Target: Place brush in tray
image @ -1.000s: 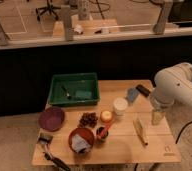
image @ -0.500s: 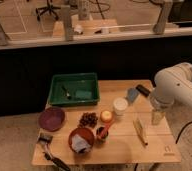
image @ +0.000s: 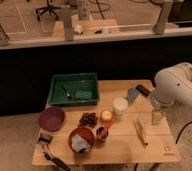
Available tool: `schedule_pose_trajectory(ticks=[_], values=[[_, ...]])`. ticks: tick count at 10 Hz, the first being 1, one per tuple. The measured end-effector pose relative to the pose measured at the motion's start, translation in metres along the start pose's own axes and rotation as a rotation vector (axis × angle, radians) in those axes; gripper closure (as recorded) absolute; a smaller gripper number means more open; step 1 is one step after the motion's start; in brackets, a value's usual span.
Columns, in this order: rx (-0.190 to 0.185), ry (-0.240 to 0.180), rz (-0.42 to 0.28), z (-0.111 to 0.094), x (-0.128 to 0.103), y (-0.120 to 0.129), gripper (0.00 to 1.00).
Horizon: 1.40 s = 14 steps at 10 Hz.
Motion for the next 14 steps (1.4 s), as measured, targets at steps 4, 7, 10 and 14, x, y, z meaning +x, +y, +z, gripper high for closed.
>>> schedule_pose_trajectory(ticks=[4,7,10,14], values=[[0.000,0.000,0.000,0.000,0.000,0.000,0.20],[0.011,0.001,-0.030,-0.004,-0.005,-0.001,0.20],[0.058,-0.005,-0.207,-0.026,-0.052,0.006,0.20],[0.107,-0.002,-0.426,-0.049,-0.151,0.025,0.20]])
